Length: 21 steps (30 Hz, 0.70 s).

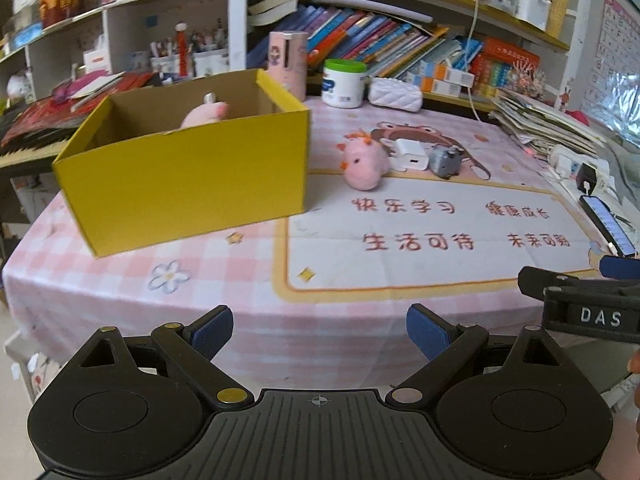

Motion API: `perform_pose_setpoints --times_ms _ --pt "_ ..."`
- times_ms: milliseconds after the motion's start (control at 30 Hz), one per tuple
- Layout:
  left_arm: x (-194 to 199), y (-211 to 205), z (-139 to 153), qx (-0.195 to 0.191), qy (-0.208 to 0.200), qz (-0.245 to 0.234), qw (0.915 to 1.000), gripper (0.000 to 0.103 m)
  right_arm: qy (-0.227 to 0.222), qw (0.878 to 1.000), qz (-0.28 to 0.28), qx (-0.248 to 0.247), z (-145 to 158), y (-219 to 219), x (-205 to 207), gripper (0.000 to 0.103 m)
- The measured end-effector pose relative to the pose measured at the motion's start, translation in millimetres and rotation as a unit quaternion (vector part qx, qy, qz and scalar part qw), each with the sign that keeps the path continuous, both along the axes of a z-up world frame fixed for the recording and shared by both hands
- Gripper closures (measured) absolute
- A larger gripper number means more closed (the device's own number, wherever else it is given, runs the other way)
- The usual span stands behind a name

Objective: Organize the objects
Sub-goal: 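Lift both open tools out of the box and move toward the pink chick and grey truck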

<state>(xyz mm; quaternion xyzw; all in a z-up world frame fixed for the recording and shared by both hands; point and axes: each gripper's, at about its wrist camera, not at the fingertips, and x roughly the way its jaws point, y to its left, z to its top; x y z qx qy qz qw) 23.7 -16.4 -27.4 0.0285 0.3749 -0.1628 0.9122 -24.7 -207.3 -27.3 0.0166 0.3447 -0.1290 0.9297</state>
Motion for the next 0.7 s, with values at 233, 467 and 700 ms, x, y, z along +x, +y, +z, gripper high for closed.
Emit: perform_pose_setpoints --times_ms 233,467,700 --pt "23 -16 2 -0.008 -0.003 0.013 0.9999 0.008 0.003 1.000 0.003 -0.002 3 -21 28 0.000" --pt "52 -34 1 -0.013 -0.001 0.031 0.9994 0.008 0.007 1.000 0.026 -0.009 5 -40 64 0.000" --pt "77 -61 1 -0.014 0.000 0.035 0.9993 0.008 0.010 0.999 0.033 -0.010 6 -67 97 0.000"
